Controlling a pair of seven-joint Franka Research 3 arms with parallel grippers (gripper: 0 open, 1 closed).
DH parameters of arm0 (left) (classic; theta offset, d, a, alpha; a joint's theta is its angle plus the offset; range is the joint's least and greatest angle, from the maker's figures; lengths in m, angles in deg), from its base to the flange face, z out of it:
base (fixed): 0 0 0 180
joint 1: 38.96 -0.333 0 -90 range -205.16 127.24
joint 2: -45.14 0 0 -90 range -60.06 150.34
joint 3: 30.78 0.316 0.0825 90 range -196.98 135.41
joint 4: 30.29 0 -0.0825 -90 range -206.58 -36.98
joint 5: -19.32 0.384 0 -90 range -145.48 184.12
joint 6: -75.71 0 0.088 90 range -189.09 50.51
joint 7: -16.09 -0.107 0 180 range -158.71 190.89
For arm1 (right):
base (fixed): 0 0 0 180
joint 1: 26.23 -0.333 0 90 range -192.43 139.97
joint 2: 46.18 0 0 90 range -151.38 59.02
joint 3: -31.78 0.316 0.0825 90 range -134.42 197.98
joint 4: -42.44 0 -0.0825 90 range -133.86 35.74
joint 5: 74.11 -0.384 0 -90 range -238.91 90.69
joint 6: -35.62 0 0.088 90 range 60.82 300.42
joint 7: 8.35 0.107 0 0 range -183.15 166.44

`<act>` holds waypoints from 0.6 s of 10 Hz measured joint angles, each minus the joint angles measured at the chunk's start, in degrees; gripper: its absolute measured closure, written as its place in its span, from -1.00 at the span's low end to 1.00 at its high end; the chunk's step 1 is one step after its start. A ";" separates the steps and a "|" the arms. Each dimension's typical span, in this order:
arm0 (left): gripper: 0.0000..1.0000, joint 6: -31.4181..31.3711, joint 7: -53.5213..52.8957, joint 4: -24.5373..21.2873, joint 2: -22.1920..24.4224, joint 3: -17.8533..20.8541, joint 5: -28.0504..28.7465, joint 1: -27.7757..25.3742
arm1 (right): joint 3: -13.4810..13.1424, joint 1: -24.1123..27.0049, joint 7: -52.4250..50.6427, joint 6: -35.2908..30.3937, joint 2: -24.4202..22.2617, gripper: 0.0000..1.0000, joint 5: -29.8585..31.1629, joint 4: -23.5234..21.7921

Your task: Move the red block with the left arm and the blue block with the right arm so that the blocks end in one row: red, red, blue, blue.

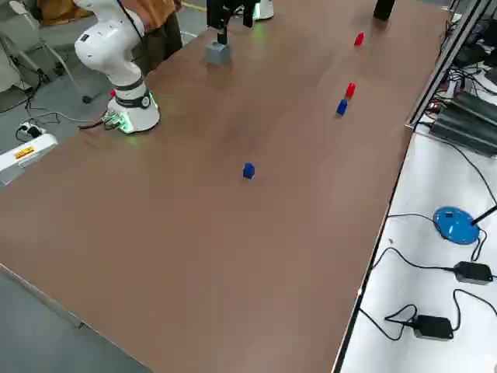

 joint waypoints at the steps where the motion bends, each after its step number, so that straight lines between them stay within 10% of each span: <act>1: -0.97 0.00 0.00 0.00 0.00 0.00 0.00 0.03 | 0.03 0.01 0.00 0.00 0.00 -1.00 0.00 0.00; 6: -0.97 0.07 0.00 -1.31 -0.40 0.11 0.00 0.08 | 0.42 0.00 0.03 3.72 0.04 -1.00 0.00 -2.47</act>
